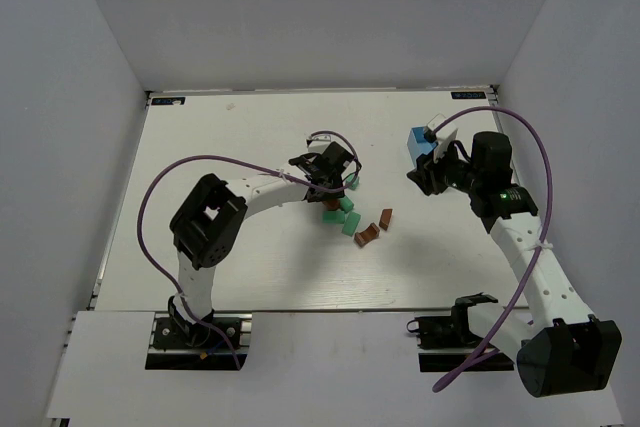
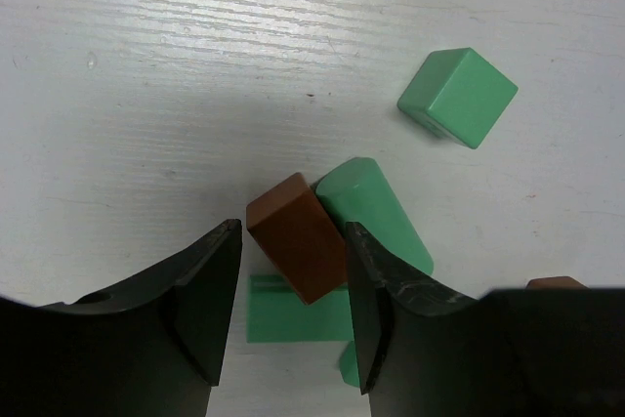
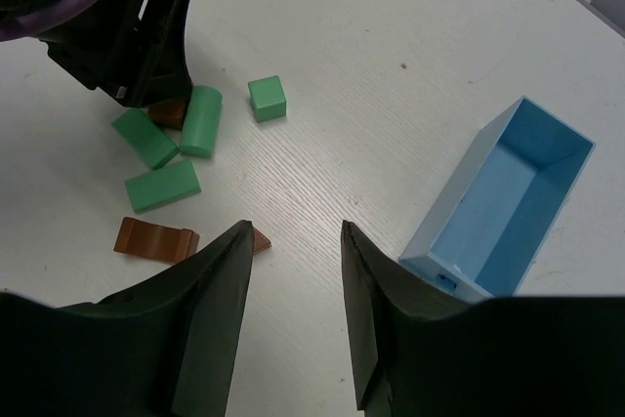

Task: Build the wood block tower

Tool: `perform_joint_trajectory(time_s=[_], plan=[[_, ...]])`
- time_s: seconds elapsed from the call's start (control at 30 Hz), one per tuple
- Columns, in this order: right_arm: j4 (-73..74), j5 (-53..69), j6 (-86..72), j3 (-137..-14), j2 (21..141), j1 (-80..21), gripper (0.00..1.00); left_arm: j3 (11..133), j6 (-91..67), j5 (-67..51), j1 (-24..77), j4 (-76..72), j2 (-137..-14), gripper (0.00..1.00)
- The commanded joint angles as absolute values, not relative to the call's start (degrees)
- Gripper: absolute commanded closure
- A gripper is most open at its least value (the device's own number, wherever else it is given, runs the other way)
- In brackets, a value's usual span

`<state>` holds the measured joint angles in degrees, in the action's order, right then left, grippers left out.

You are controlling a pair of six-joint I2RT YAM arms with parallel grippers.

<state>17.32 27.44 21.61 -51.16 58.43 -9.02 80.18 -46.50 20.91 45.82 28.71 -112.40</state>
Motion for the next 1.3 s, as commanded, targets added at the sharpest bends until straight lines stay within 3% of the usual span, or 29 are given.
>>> perform_joint_trajectory(time_s=[0.0, 0.6, 1.0, 1.27], plan=[[15.1, 28.5, 21.7, -51.2, 57.0, -8.8, 0.52, 80.0, -47.0, 22.3, 45.6, 28.7, -112.9, 0.43], [15.2, 29.0, 21.9, -50.9, 56.8, -8.4, 0.52, 80.5, -47.5, 22.3, 45.6, 29.8, -113.9, 0.42], [15.4, 29.4, 21.8, -50.9, 56.8, -8.3, 0.52, 78.8, -47.5, 22.8, 45.6, 30.3, -112.8, 0.51], [15.2, 29.5, 22.0, -50.8, 56.7, -8.3, 0.52, 77.0, -46.5, 22.9, 45.1, 30.3, -111.1, 0.50]])
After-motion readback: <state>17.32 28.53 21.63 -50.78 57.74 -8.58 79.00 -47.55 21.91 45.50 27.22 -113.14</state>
